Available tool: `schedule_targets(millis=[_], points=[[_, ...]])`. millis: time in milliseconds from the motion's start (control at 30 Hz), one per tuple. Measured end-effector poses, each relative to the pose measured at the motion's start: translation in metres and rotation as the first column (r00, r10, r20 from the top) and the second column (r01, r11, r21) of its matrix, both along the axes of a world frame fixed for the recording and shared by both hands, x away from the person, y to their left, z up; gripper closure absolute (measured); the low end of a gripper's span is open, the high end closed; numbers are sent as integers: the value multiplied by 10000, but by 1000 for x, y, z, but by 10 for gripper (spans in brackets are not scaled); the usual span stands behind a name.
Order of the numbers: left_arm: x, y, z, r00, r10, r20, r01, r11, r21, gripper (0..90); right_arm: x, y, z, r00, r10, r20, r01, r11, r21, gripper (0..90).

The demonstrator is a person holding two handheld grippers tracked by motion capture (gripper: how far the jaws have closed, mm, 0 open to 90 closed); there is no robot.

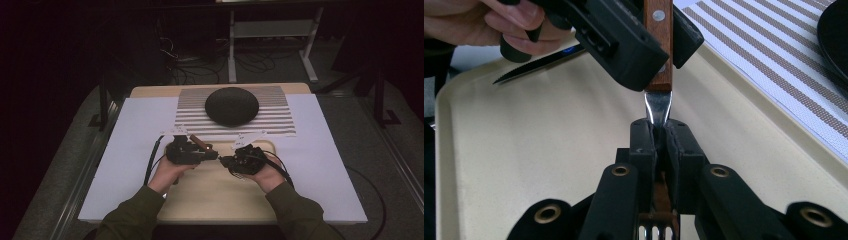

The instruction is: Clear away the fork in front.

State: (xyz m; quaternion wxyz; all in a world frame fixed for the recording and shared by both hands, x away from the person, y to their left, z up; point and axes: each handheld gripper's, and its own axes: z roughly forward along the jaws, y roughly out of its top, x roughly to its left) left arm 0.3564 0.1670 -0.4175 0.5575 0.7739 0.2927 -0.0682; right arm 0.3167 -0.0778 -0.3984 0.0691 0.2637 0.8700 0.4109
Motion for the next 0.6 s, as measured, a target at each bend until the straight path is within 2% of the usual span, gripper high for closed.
schedule_targets(millis=[267,400,600], points=[[0,1,2,9999,-64,-112,60,9993,-368,598,0,2,-1,10000,15,64,-15,9999,-109,821],[-2,1,4,10000,-24,79,28,9989,-463,641,-1,3,-1,10000,64,61,-63,9999,-144,821],[-2,2,5,10000,-48,23,49,9972,-743,688,-1,5,0,9999,111,66,-110,9998,-150,821]])
